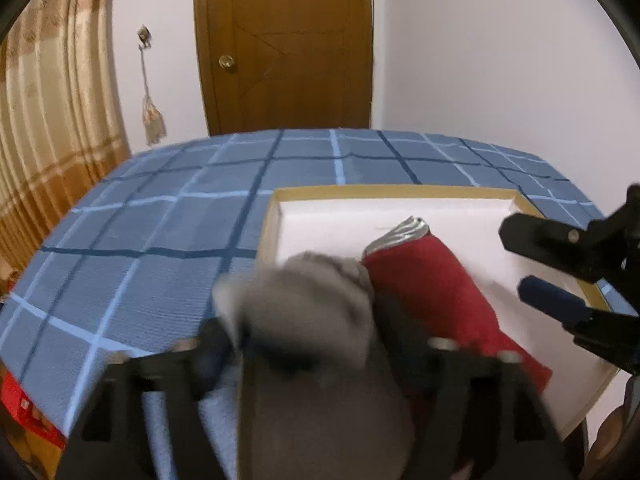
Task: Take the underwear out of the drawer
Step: 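Lift the grey sock with the left gripper while the right gripper carries the red garment to the white tray, then open both grippers to drop the sock and red garment into the tray, then move both grippers back down over the open drawer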
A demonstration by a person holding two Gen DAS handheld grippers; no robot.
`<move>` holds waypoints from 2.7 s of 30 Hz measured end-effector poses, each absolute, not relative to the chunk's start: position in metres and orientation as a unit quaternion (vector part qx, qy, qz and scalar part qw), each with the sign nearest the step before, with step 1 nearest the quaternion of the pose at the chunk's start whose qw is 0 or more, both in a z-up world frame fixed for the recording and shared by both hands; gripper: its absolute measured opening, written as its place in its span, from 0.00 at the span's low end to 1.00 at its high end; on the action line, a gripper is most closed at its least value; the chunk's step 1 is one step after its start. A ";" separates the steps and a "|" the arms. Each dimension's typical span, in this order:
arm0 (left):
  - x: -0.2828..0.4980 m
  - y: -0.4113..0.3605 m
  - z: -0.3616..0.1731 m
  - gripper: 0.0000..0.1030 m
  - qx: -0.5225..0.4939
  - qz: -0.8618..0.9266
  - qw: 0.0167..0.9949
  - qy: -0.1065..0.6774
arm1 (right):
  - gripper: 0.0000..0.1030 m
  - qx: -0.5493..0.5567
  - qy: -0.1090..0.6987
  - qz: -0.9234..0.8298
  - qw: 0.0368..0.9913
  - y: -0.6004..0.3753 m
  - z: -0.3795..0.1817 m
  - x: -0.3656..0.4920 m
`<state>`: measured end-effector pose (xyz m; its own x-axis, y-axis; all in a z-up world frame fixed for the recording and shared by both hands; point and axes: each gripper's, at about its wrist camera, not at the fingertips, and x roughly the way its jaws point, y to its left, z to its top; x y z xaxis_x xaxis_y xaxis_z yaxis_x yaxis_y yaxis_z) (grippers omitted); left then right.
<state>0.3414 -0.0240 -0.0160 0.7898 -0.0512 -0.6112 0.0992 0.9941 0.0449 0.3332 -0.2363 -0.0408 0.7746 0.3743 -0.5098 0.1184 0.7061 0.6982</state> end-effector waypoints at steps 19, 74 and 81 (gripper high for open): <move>0.257 -0.017 0.005 0.99 0.047 -0.035 0.959 0.277 | 0.65 0.277 0.274 0.045 0.920 -0.226 -0.011 0.228; 0.156 0.036 -0.093 0.99 0.074 -0.021 0.920 0.385 | 0.64 0.175 0.388 0.016 0.904 -0.246 -0.123 0.109; 0.153 0.042 -0.107 0.99 0.085 -0.018 0.910 0.405 | 0.64 0.124 0.407 0.057 0.903 -0.233 -0.122 0.123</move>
